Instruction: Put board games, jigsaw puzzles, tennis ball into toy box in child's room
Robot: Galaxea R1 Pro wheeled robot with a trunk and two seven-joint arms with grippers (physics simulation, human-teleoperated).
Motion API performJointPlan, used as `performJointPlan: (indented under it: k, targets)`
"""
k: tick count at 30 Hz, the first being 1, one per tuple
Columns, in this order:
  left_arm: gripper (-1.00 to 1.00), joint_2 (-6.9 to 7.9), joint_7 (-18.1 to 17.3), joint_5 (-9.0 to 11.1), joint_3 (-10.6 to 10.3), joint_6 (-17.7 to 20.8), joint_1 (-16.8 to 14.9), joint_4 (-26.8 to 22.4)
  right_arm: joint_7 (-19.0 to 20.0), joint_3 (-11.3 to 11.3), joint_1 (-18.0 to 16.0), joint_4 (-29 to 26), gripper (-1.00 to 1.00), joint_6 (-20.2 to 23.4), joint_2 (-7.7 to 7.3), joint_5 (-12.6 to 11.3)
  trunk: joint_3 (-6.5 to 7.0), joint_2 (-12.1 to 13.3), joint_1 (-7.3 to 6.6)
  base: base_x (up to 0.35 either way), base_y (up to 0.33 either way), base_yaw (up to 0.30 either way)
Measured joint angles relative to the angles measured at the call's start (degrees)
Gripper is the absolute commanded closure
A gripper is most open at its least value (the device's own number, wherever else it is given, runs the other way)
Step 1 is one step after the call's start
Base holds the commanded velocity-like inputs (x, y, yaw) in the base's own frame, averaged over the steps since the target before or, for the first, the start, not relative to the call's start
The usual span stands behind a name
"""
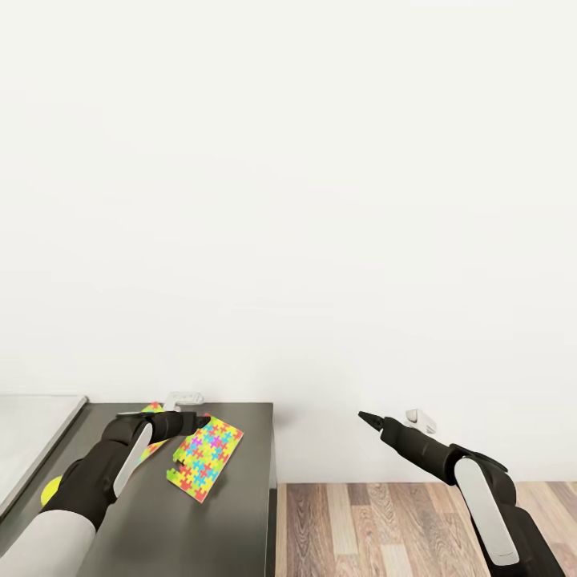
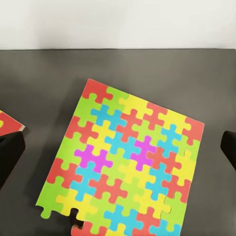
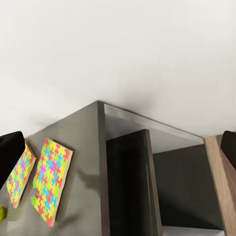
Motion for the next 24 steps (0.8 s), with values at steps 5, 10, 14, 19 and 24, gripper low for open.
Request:
performJointPlan:
  k: [5, 10, 14, 19, 24]
  targets:
    - [-1.0, 0.02, 0.0, 0.03, 0.0, -0.04, -0.01, 0.0, -0.02, -0.19, -0.01, 0.04, -1.0, 0.07, 0.0, -0.12, -0.1, 0.0, 0.0, 0.0, 0.0, 0.0]
    - [-1.0, 0.01, -0.04, 0.06, 0.0, -0.06, 0.01, 0.0, -0.05, -0.23, -0.02, 0.1, -1.0, 0.17, 0.0, -0.15, -0.44, 0.0, 0.0, 0.0, 0.0, 0.0]
    - [-1.0, 0.02, -0.15, 0.06, 0.0, -0.07, 0.02, 0.0, -0.03, -0.26, 0.0, 0.18, -1.0, 0.19, -0.05, -0.23, -0.8, 0.0, 0.0, 0.0, 0.0, 0.0]
    - [-1.0, 0.15, -0.34, 0.06, 0.09, -0.08, -0.02, 0.0, -0.03, -0.26, -0.01, 0.21, -1.0, 0.19, -0.01, -0.2, -1.26, 0.0, 0.0, 0.0, 0.0, 0.0]
    - [-1.0, 0.4, -0.52, 0.19, 0.23, -0.15, -0.01, 0.0, -0.02, -0.25, -0.01, 0.16, -1.0, 0.19, 0.0, -0.17, -1.73, 0.0, 0.0, 0.0, 0.0, 0.0]
